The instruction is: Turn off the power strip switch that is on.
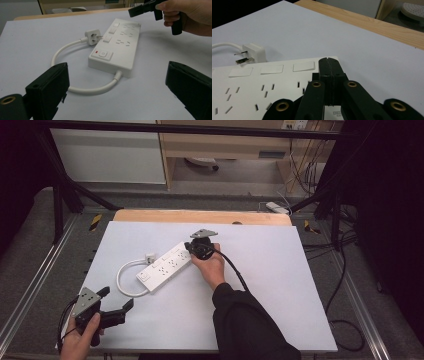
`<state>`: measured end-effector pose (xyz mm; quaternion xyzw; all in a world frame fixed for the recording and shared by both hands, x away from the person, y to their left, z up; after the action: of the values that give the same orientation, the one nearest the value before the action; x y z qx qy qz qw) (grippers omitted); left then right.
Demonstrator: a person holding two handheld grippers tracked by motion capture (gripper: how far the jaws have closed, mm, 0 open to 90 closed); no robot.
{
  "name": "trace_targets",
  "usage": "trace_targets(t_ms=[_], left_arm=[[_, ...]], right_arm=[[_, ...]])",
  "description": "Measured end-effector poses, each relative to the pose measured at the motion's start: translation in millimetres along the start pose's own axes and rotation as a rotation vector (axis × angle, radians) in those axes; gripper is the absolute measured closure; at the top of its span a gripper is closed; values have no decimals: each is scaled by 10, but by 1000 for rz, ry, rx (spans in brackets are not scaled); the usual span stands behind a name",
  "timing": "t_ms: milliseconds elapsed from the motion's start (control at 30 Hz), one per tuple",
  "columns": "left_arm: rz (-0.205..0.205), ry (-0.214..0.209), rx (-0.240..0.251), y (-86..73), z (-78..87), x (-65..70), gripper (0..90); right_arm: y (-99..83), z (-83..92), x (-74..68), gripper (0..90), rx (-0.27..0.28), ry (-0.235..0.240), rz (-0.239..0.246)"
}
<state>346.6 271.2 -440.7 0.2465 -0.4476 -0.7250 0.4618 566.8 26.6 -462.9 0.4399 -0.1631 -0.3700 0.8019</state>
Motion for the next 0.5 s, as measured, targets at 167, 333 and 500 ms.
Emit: trace_targets(t_ms=[167,333,500], left_arm=[[1,-1,2,2,3,0,51],[-1,-2,1,4,2,3,51],[2,-1,2,2,2,-5,51]], right_arm=[[-12,-35,-6,900,-3,-1,-8],[-19,-91,-20,900,-5,4,-25],[18,-161,-58,900,-2,10,-28]])
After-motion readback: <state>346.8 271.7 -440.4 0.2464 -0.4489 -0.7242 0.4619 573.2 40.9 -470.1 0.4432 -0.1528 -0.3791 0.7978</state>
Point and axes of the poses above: each handheld gripper's, and its own axes: z roughly backward along the jaws, y roughly out of its top, x roughly to its right, the point moved 6 cm from there along -z, roughly forward along the jaws, and after that the axes turned 5 degrees about -x, right-handed, at the moved point
